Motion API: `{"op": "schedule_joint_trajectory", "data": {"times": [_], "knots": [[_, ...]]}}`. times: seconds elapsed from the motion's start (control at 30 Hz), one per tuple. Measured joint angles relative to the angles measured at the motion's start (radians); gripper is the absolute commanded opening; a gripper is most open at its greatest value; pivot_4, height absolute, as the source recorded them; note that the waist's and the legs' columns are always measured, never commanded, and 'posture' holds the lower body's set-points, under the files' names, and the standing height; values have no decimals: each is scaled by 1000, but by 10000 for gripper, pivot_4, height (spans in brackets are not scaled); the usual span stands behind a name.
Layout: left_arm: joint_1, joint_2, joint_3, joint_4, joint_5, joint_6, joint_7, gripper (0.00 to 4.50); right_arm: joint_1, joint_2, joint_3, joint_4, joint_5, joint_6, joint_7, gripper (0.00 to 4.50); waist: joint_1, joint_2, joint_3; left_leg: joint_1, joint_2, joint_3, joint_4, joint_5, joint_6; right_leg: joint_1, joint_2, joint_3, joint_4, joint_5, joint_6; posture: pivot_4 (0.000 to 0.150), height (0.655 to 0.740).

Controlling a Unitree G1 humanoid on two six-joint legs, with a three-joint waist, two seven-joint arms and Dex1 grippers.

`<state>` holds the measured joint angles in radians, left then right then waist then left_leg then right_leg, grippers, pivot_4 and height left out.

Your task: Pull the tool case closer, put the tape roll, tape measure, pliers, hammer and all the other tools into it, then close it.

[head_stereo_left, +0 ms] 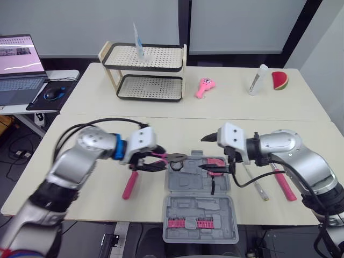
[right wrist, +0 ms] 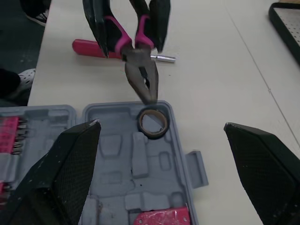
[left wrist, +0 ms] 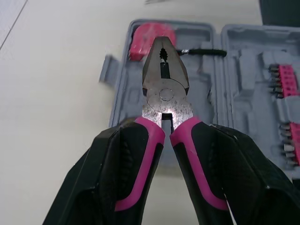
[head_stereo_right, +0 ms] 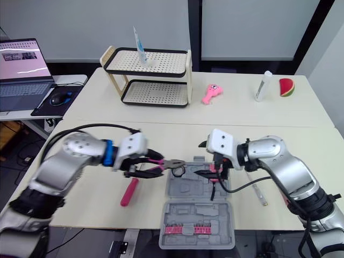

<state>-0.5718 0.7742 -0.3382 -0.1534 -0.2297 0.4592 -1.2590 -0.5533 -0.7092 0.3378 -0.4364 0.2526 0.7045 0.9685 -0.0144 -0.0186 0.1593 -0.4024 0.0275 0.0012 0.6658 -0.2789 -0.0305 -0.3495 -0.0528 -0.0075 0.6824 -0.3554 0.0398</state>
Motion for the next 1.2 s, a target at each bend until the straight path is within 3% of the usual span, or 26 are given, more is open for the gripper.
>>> {"op": "schedule_joint_trajectory", "data": {"times": [0.27,0.57,0.87,1.1,1.2], "knots": [[-91,-96,-77,86,75,-10,-12,25398,-36,48,97,-25,-57,131,-83,45000,-12,0,0,0,0,-1,0,1,-1,0,0,-1,0,0,0,1500,7400],[-94,-130,-89,90,97,-9,-12,25398,-63,83,163,-12,-116,165,-114,45000,-14,0,0,-1,0,-1,1,2,-4,-1,0,-1,0,0,0,1500,7400],[-86,-131,-88,79,113,-4,-11,25398,-96,102,229,56,-147,146,-85,22098,-14,0,0,-1,0,-2,1,2,-4,-1,0,-1,1,0,0,1500,7400],[-71,-128,-88,63,113,-3,-12,25398,-96,102,240,75,-153,114,-47,13008,-14,0,0,-1,0,-2,1,2,-4,-1,0,-1,1,0,0,1500,7400],[-67,-127,-88,62,113,-8,-15,25398,-96,102,242,80,-153,106,-36,12968,-14,0,0,-1,0,-2,1,2,-4,-1,0,-1,1,0,0,1500,7400]]}}
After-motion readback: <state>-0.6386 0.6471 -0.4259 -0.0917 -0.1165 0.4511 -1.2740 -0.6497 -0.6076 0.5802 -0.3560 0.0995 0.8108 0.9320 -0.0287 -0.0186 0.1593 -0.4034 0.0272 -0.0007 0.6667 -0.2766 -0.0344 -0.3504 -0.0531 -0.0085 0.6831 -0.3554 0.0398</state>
